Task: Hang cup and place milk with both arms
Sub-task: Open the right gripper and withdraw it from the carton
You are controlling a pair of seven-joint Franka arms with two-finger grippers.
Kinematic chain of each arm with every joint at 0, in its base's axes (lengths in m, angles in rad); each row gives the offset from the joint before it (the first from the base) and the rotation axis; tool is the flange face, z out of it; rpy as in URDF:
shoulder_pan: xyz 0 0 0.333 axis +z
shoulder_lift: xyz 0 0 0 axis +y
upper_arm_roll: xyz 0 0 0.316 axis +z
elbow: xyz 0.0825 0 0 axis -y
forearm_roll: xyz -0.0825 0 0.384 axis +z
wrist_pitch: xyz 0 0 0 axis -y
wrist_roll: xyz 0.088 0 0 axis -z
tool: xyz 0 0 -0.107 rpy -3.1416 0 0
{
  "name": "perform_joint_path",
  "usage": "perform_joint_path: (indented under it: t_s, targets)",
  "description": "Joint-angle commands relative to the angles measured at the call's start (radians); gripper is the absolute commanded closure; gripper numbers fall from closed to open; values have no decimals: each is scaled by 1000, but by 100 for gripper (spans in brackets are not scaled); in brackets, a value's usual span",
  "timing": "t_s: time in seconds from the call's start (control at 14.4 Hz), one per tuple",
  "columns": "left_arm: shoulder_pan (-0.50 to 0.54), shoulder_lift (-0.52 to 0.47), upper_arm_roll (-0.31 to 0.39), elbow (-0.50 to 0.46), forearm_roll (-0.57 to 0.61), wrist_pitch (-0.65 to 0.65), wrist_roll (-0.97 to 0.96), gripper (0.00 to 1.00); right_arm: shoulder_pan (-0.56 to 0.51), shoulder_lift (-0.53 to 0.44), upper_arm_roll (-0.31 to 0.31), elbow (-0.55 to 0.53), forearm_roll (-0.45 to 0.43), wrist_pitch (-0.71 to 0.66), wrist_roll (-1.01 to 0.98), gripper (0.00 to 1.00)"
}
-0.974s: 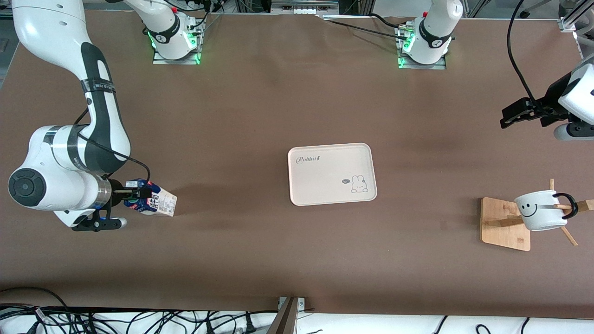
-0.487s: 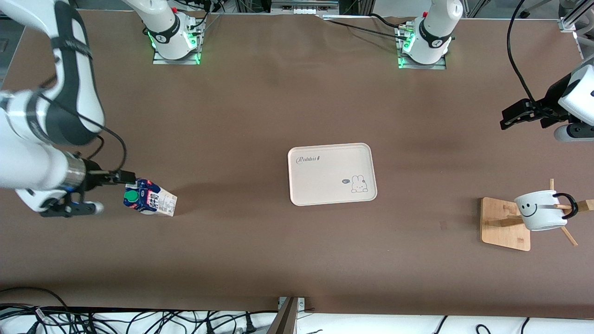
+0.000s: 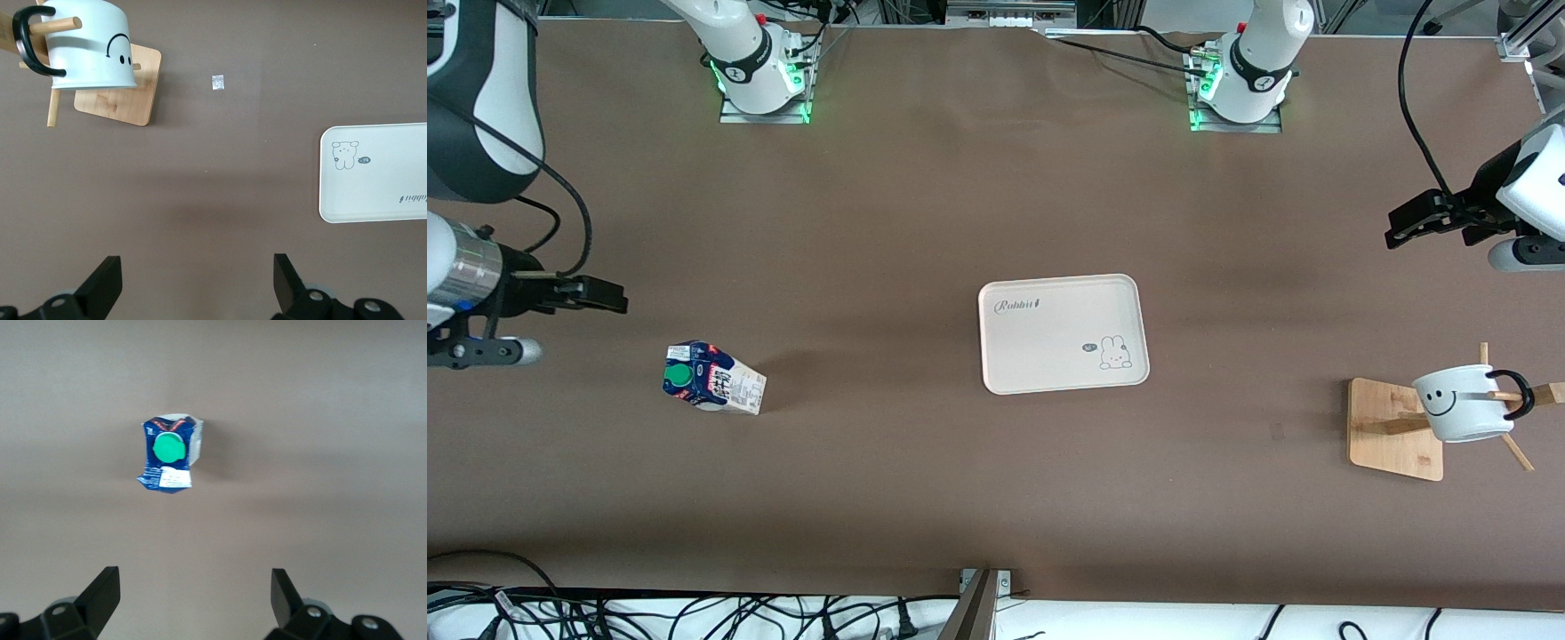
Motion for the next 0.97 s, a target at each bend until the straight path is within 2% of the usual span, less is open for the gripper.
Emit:
perform_joint_path:
  t_s: [0.0,0.28,0.42,0.7,0.83,0.9]
  targets:
    - [0,2,-3,8,12,4,-6,0,-2,-5,-2,57,-30,-31,-5,0]
    - [0,2,-3,10,12,4,-6,0,-7,-1,-7,71,-23,3,-11,0]
    - [2,2,-3,10,11,4,-6,0,-7,1,-1,127,-26,-17,-9,0]
    - [2,3,-3,10,11,4,-6,0,-13,-8,-9,132,-25,-48,-8,0]
    - [2,2,-3,10,11,4,-6,0,-62,-78,19,33,-25,-22,-3,0]
    - [2,2,-3,10,11,4,-6,0,-120,-111,68,-13,-26,10,-3,0]
